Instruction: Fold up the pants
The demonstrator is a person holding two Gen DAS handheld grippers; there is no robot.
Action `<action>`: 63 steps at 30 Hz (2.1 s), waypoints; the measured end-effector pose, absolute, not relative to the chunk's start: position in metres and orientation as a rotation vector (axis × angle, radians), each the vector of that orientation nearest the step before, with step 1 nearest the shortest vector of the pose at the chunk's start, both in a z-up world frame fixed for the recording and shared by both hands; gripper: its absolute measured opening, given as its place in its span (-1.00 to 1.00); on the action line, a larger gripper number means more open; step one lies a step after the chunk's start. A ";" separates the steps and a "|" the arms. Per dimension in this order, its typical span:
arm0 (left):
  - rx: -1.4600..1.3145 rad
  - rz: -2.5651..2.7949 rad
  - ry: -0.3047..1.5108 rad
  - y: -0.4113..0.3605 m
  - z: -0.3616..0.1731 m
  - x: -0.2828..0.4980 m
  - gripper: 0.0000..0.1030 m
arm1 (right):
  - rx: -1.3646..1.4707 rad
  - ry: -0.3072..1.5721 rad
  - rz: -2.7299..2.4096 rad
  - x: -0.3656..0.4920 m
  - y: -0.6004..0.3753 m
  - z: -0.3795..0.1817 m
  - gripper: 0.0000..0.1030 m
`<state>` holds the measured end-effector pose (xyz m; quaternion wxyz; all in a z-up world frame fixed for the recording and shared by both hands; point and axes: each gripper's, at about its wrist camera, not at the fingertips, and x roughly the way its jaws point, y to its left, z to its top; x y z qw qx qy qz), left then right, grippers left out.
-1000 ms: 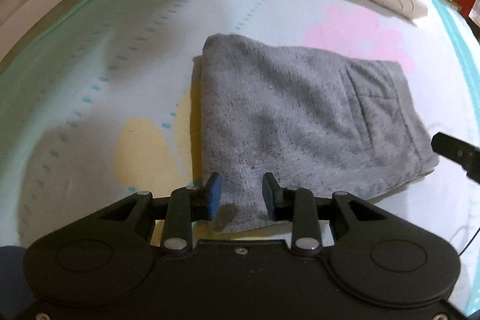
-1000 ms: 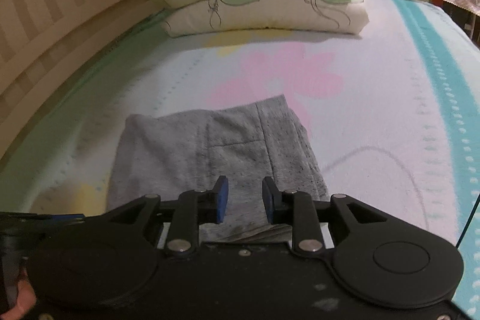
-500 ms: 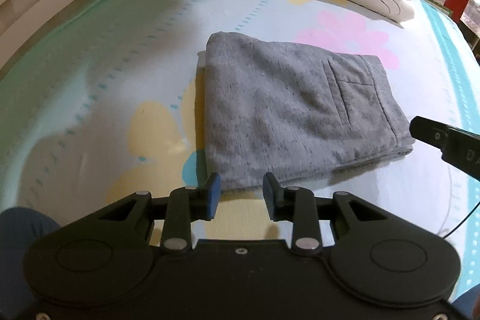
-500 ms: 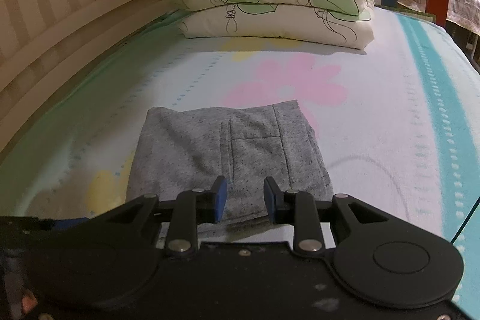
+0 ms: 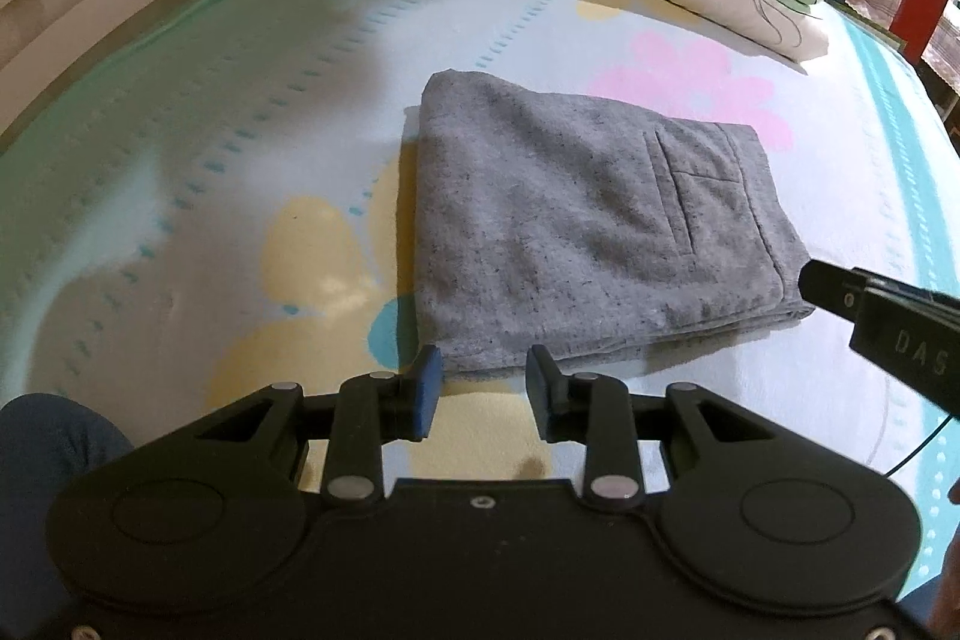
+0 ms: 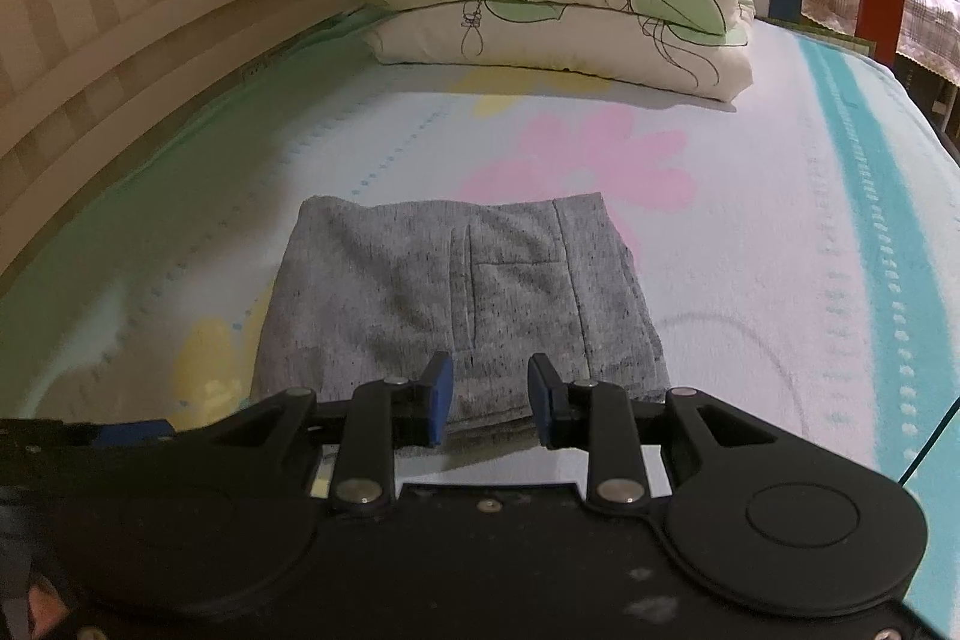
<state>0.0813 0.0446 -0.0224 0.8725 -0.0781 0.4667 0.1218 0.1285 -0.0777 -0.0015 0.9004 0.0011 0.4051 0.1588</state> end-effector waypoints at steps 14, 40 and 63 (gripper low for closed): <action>-0.146 0.276 0.961 0.041 -0.021 0.080 -0.20 | -0.029 0.897 0.347 0.126 -0.073 -0.013 -0.41; -0.131 0.283 0.967 0.037 -0.019 0.080 -0.19 | -0.023 0.910 0.377 0.121 -0.072 -0.017 -0.41; -0.104 0.265 0.966 0.032 -0.020 0.085 -0.19 | 0.010 0.922 0.387 0.127 -0.073 -0.022 -0.41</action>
